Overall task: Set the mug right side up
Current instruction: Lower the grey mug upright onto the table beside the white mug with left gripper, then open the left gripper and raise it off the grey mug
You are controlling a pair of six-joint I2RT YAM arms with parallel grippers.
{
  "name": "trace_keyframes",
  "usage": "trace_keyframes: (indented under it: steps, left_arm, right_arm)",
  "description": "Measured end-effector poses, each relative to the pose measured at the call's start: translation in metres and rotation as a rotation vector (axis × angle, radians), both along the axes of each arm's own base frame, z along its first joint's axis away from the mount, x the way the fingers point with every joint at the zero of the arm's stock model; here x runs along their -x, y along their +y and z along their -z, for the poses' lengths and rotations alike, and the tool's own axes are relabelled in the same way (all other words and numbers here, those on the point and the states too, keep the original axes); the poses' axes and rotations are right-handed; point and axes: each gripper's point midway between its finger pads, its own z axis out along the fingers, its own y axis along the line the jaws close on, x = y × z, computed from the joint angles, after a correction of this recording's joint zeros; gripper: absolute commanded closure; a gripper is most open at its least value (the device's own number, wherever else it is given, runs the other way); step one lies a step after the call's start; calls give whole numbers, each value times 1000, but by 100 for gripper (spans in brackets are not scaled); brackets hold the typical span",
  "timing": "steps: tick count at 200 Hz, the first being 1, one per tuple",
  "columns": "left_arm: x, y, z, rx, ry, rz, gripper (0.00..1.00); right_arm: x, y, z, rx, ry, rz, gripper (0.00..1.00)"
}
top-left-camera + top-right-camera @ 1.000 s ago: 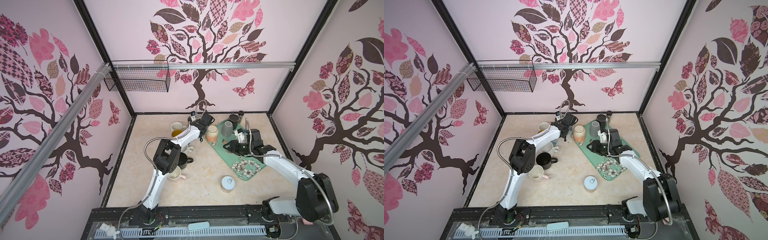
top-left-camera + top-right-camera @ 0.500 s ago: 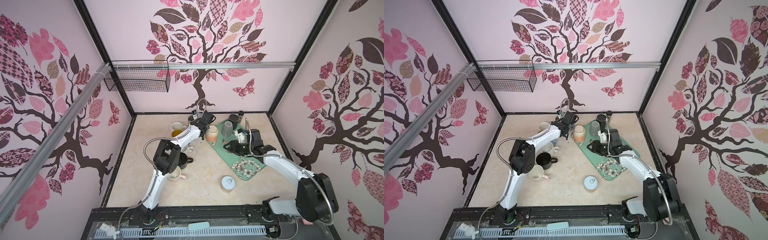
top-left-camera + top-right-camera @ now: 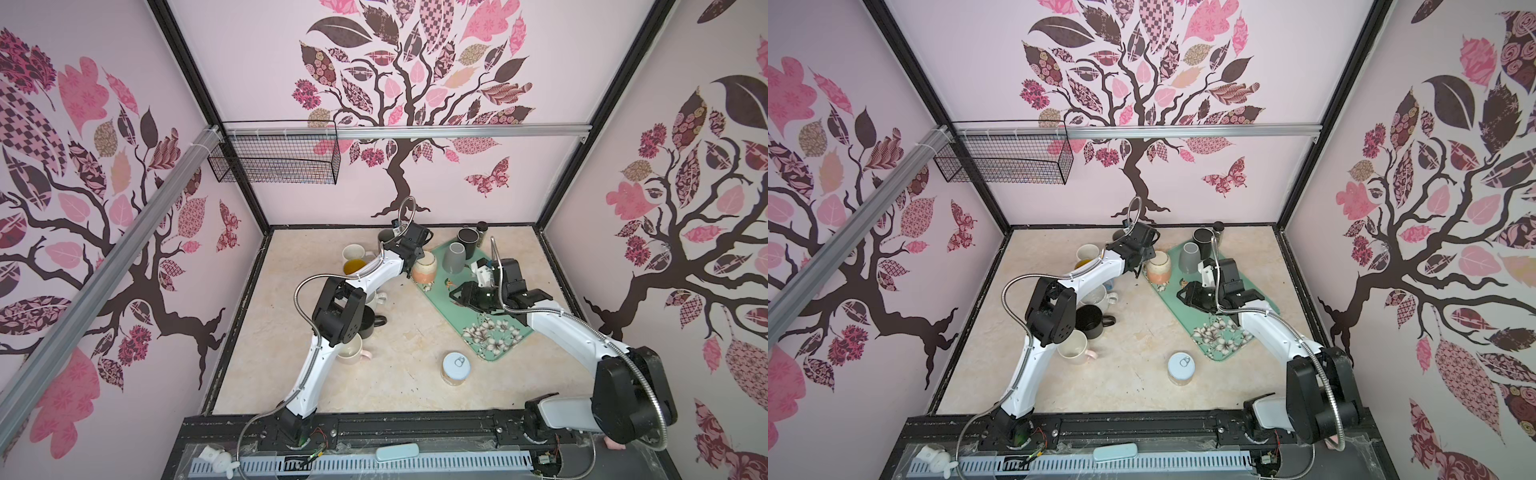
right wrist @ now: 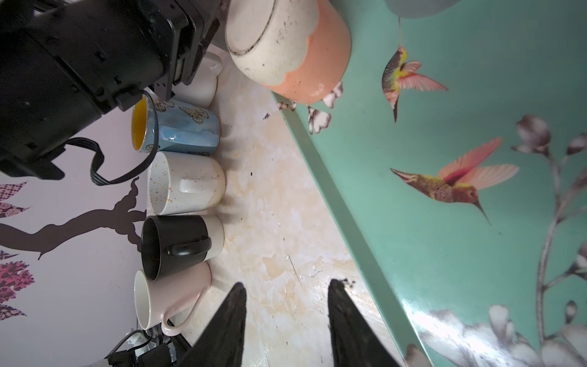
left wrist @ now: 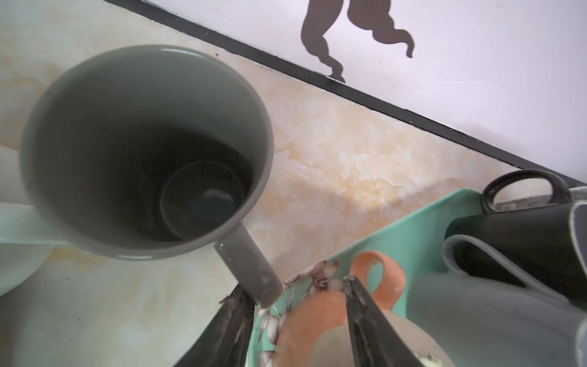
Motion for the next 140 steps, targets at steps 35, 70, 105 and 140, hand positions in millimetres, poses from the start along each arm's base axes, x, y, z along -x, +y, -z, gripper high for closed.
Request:
trace_keyframes:
  steps: [35, 70, 105, 140]
  left_arm:
    - [0, -7, -1, 29, 19, 72, 50]
    - [1, -4, 1, 27, 36, 89, 50]
    - [18, 5, -6, 4, 46, 106, 51]
    - [39, 9, -17, -15, 42, 133, 58]
  right_arm:
    - [-11, -5, -13, 7, -31, 26, 55]
    - [-13, -7, -14, 15, -36, 38, 55]
    - [-14, -9, -13, 22, -37, 46, 55]
    - [-13, -10, -11, 28, -31, 50, 55]
